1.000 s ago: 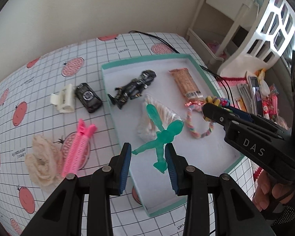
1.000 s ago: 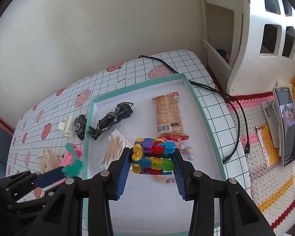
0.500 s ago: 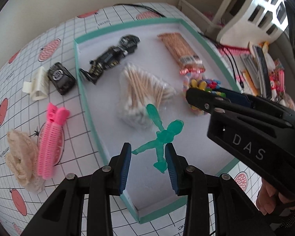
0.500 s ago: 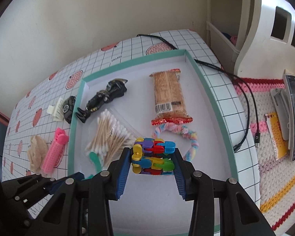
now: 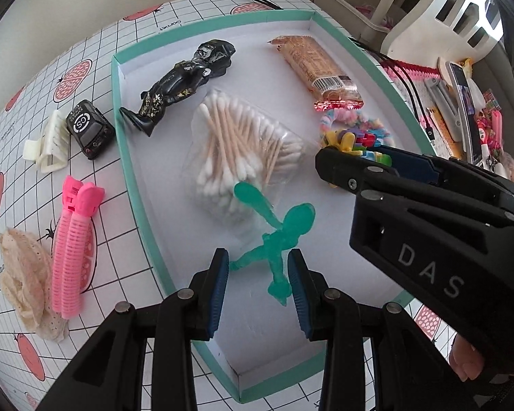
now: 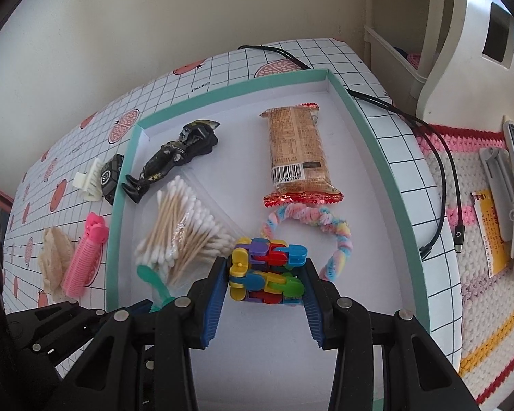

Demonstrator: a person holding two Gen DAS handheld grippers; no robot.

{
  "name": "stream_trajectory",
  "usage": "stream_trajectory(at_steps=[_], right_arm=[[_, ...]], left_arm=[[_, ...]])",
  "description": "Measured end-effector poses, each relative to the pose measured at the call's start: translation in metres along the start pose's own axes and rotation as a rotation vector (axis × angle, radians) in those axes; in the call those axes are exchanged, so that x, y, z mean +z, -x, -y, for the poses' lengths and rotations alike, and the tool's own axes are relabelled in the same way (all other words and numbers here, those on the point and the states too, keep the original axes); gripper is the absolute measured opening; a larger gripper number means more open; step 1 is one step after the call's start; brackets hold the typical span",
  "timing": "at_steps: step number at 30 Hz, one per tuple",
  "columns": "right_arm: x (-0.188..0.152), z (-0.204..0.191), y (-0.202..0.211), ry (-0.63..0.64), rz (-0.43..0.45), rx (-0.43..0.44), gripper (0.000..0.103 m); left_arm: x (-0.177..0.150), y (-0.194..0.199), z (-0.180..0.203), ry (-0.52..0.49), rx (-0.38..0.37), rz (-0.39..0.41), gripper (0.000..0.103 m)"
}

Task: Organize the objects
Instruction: 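Carry the green figure with the left gripper while the right carries the block toy over the tray, then lower and open both grippers, dropping green figure and block toy into the tray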

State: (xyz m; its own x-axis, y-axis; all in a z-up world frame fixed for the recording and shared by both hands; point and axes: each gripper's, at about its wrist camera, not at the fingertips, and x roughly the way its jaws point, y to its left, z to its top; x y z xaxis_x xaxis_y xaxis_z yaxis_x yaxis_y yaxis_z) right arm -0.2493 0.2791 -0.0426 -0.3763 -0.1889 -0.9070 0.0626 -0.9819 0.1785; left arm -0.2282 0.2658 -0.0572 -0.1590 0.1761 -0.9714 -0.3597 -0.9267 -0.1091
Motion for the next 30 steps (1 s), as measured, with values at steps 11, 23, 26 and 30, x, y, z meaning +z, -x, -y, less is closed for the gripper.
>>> stream_trajectory(at_steps=[11, 23, 26, 30], right_arm=[[0.001, -0.005, 0.003, 0.01, -0.007, -0.019, 0.045], [0.005, -0.01, 0.025, 0.008, 0.031, -0.012, 0.05], [0.006, -0.011, 0.03, 0.013, 0.043, -0.006, 0.05], [0.007, -0.013, 0.035, 0.014, 0.056, -0.006, 0.05]], left_arm=[[-0.002, 0.011, 0.001, -0.002, 0.002, 0.009, 0.038], [-0.001, 0.04, -0.007, 0.002, -0.01, 0.06, 0.048], [0.0, 0.04, -0.007, 0.012, -0.009, 0.073, 0.048], [0.0, 0.044, -0.015, 0.037, 0.001, 0.084, 0.048]])
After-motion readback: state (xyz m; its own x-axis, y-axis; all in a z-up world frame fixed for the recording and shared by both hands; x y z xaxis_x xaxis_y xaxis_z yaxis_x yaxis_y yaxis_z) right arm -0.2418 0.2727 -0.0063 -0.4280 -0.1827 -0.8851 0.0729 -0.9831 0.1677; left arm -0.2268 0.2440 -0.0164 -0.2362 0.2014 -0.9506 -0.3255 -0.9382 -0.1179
